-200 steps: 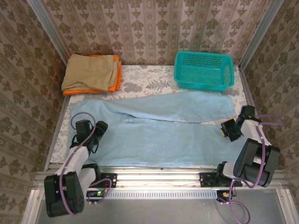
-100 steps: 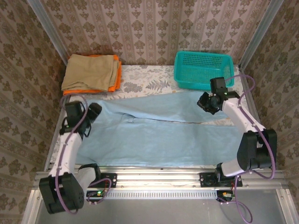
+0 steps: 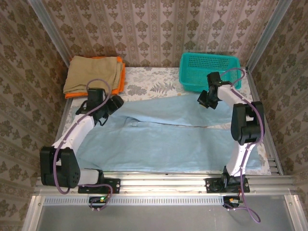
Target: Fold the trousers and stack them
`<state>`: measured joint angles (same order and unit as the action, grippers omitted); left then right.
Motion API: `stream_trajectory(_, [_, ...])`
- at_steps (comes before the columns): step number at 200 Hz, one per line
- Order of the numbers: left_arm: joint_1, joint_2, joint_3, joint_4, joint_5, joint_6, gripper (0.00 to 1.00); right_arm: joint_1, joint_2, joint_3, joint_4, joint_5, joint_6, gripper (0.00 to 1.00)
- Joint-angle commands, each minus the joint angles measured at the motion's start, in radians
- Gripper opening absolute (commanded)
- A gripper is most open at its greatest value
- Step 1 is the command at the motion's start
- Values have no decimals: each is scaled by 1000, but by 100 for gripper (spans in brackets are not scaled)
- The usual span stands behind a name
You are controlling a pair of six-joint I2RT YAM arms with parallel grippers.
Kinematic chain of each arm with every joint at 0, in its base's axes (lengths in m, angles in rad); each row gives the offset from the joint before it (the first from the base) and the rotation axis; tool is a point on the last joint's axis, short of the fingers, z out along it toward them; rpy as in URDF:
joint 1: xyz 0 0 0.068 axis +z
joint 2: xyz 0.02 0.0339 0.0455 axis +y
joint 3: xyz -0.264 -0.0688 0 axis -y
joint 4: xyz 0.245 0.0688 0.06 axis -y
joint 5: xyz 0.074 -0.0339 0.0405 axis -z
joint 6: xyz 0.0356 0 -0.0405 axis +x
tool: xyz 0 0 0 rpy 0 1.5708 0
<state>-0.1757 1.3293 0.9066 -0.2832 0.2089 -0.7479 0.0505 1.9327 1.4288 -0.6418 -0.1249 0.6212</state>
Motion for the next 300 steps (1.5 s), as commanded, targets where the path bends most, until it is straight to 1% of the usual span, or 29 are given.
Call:
stream_trajectory(1, [-11, -5, -47, 30, -15, -14, 76, 21, -35, 29, 2, 0, -44, 0])
stream_trajectory(11, [-14, -7, -65, 39, -15, -17, 76, 62, -41, 53, 4, -18, -46, 0])
stream_trajectory(29, [-15, -15, -81, 37, -16, -18, 75, 181, -36, 109, 27, -13, -76, 0])
stream_trajectory(41, [-13, -26, -87, 30, -16, -14, 76, 241, -1, 160, 48, -9, -88, 1])
stream_trajectory(51, [-12, -38, -88, 21, -15, -8, 76, 264, 52, 226, 44, -1, -87, 2])
stream_trajectory(69, [-3, -64, -89, -5, -16, 4, 76, 264, 165, 362, 37, 12, -68, 2])
stream_trajectory(84, [8, -85, -96, -19, -11, 8, 76, 258, 270, 502, -4, 36, -53, 5])
stream_trajectory(92, [17, -96, -98, -26, -5, 12, 76, 256, 327, 585, -37, 44, -49, 7])
stream_trajectory(118, [47, -119, -101, -44, 10, 23, 77, 229, 489, 856, -202, 108, -29, 19])
stream_trajectory(128, [56, -123, -96, -56, 15, 27, 77, 202, 538, 935, -260, 104, -9, 19])
stream_trajectory(137, [62, -126, -92, -59, 18, 33, 77, 178, 559, 968, -293, 103, 1, 19])
stream_trajectory(148, [66, -128, -90, -63, 18, 36, 77, 152, 552, 950, -292, 103, -2, 19])
stream_trajectory(189, [66, -118, -88, -35, 31, 25, 76, 87, 448, 792, -222, 101, -41, 19])
stream_trajectory(212, [56, -102, -75, -26, 42, 23, 76, 50, 427, 797, -252, 159, -69, 20])
stream_trajectory(229, [50, -93, -58, -38, 47, 33, 76, 15, 417, 799, -258, 171, -80, 19])
stream_trajectory(243, [44, -91, -52, -42, 49, 38, 76, 5, 404, 811, -274, 182, -107, 22])
stream_trajectory(257, [30, -89, -53, -43, 46, 44, 77, 13, 367, 788, -263, 141, -129, 24])
stream_trajectory(269, [9, -81, -58, -40, 42, 45, 77, 41, 305, 723, -237, 129, -145, 27])
stream_trajectory(287, [-48, -57, -75, -36, 28, 42, 76, 104, 188, 576, -174, 152, -157, 29])
stream_trajectory(300, [-96, -43, -96, -33, 12, 31, 76, 159, 101, 435, -125, 148, -157, 29])
